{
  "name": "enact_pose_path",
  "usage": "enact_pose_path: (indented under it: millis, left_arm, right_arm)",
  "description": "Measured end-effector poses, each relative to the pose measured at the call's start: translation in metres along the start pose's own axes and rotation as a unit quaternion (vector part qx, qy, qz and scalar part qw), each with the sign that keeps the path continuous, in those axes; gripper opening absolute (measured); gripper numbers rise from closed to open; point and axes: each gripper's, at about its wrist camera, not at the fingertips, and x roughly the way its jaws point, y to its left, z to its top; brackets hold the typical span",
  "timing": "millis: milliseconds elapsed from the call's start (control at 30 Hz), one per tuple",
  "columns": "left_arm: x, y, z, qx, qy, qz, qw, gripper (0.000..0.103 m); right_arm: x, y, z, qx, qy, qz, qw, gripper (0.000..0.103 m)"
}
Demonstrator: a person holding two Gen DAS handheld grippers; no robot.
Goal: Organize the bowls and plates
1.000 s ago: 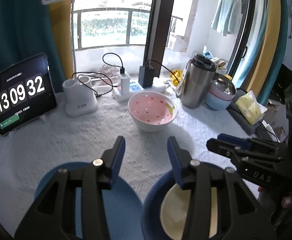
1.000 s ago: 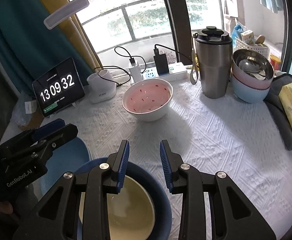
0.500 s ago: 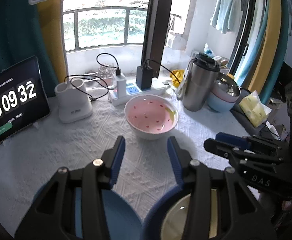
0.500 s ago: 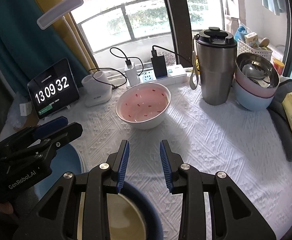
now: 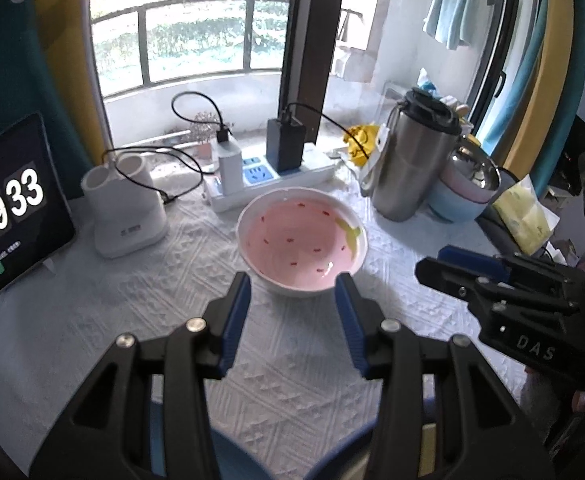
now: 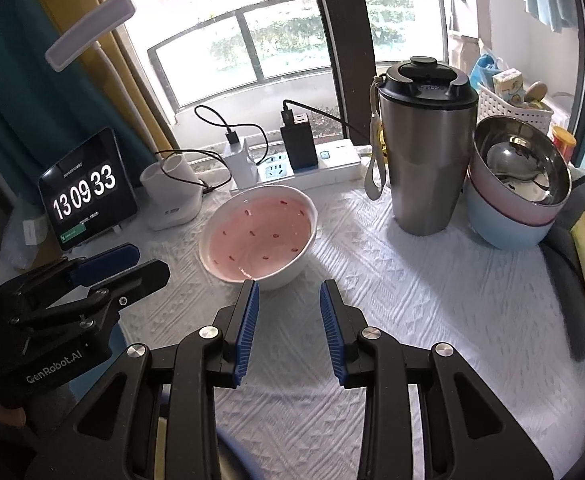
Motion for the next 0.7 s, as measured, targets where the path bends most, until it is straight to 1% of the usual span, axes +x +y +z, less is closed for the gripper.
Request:
enact_pose_path:
  millis: [133, 233, 300, 400, 567, 700]
  left_arm:
    - [0.015, 0.005, 0.006, -0.011, 0.025, 0.003, 0.9996, 0.045]
    - [0.027, 0.015, 0.008, -0.042, 0.047, 0.001, 0.998, 0.045]
    - [0.036, 0.023, 0.01, -0.063, 0.061, -0.003, 0.9962, 0.045]
    - [0.048, 0.03, 0.012, -0.086, 0.075, 0.001, 0.9935, 0.045]
    - [0.057, 0.03, 0.017, -0.088, 0.083, -0.006, 0.9927, 0.045]
    - [0.071, 0.029, 0.019, -0.089, 0.11, -0.014, 0.9898, 0.045]
  right_arm:
    - [0.013, -0.005, 0.006, 0.003, 0.008, 0.019, 1.0, 0.034]
    - [0.025, -0.009, 0.011, 0.008, 0.017, 0.037, 0.999, 0.034]
    - [0.031, -0.012, 0.015, 0.01, 0.018, 0.038, 0.999, 0.034]
    - [0.044, -0.016, 0.019, 0.012, 0.024, 0.039, 0.999, 0.034]
    - [0.062, -0.022, 0.023, 0.025, 0.036, 0.053, 0.998, 0.034]
    - [0.078, -0.025, 0.024, 0.035, 0.05, 0.062, 0.996, 0.034]
